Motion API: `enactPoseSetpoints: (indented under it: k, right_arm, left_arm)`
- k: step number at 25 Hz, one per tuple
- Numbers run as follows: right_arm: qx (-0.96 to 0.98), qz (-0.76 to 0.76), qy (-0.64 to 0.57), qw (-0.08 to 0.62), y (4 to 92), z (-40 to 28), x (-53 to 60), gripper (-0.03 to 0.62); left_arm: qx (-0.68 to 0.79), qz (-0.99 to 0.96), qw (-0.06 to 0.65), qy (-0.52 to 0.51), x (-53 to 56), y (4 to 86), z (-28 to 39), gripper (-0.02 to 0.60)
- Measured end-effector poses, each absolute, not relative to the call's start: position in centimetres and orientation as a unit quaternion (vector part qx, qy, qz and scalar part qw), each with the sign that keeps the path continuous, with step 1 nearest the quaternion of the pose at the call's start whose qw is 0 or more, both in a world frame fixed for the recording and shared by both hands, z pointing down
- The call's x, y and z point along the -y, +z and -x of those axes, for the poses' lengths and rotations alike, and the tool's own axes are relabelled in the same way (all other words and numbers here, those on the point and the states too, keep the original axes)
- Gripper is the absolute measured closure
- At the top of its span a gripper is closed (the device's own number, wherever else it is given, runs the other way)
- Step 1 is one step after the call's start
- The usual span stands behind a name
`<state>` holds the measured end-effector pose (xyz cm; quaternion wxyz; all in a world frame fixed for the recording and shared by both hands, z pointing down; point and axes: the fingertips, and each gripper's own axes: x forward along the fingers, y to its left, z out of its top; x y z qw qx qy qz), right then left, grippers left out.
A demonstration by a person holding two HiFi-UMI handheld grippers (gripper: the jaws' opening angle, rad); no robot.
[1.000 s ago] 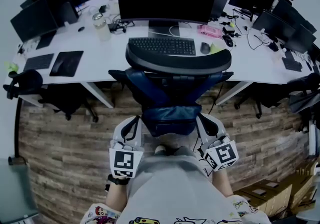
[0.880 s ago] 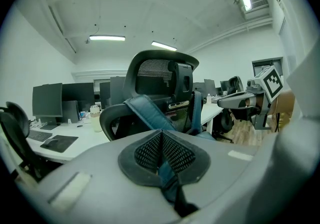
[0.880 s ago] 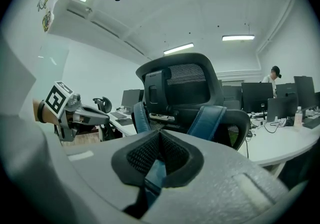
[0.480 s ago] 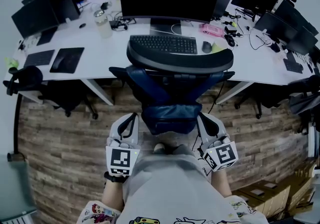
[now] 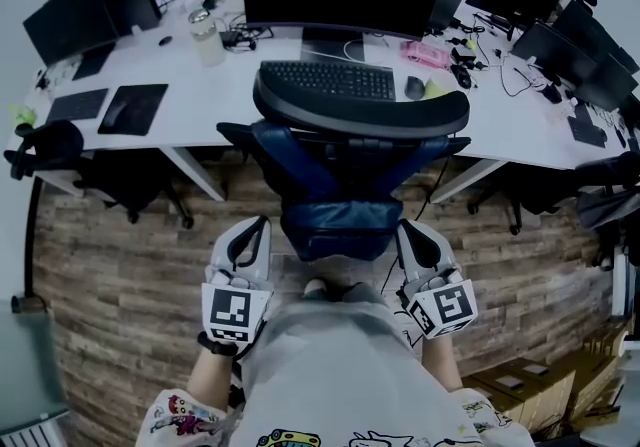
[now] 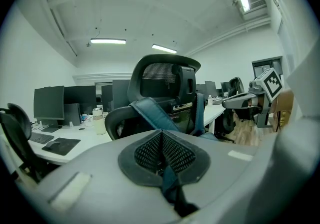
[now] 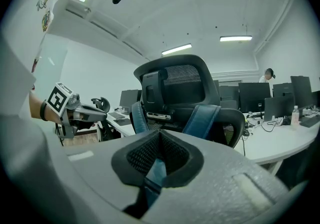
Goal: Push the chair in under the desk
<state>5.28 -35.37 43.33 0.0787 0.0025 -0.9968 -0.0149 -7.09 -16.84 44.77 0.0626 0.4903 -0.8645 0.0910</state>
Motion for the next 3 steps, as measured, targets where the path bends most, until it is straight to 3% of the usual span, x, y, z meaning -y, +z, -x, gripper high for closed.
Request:
enactPoseSetpoints:
  k: [3]
  right_arm:
    - [0.997,-0.007,-0.017,0.078,43.16,-5.37,35.66,0.594]
  left_arm:
    - [0.860,-0.498,0.058,0.094,17.14,44.84,7.04,0.572]
